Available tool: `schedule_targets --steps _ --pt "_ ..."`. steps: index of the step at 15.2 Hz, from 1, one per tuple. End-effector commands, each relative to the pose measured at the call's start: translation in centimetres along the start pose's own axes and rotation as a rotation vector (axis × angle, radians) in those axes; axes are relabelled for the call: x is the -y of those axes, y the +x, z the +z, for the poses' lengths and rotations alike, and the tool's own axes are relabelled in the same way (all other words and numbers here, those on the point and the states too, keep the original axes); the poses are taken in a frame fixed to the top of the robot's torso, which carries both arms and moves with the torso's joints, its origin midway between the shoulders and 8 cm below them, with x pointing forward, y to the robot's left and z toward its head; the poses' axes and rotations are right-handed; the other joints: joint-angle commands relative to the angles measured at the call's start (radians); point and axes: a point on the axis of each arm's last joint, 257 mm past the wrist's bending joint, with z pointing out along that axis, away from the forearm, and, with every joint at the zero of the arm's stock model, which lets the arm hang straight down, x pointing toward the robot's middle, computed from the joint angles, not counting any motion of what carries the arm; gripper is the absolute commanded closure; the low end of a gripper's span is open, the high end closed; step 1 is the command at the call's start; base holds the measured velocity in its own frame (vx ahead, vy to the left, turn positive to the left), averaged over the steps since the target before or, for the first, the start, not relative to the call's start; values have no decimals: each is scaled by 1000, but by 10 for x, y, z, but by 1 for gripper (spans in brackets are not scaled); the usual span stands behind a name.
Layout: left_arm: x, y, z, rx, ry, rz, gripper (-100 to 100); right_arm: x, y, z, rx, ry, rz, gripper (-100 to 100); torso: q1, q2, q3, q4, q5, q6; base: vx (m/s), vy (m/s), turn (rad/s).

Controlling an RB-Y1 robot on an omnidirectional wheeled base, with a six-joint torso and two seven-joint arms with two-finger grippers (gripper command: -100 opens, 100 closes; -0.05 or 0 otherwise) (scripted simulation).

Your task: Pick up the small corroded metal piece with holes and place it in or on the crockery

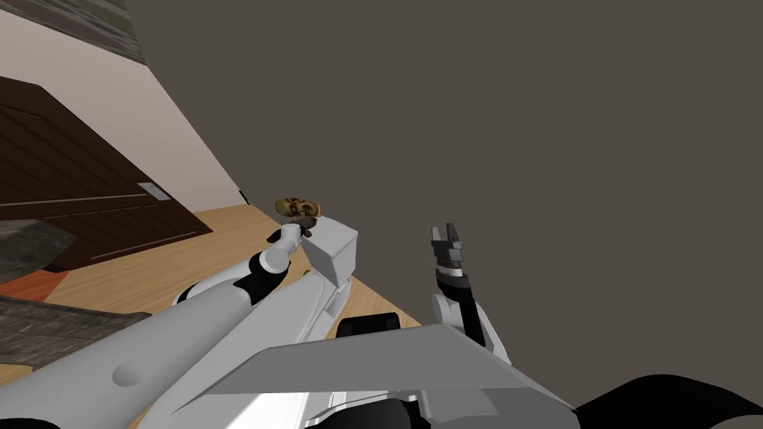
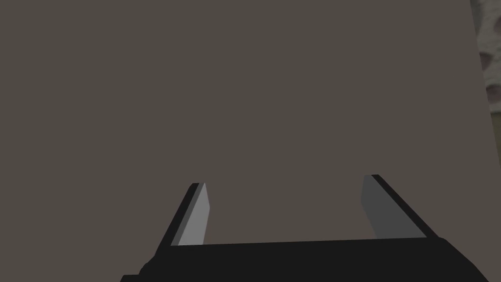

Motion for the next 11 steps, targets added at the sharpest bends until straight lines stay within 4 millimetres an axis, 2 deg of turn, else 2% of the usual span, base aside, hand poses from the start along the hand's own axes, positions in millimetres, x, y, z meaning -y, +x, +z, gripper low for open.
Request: schedule_targets --steps 1,4,6,11 --pt "5 0 2 8 4 -21 -100 0 0 0 0 0 0 0 0 0 0 0 0 0 24 -52 14" --pt "-1 11 5 15 -24 13 -100 0 0 0 0 0 0 0 2 1 1 0 0 0 22 -47 47" --pt "0 9 4 13 -20 14 -100 0 0 0 0 0 0 0 1 1 0 0 0 0 30 -45 51" --pt "0 9 4 14 -22 14 -100 0 0 0 0 0 0 0 5 3 1 0 1 0 2 -4 0"
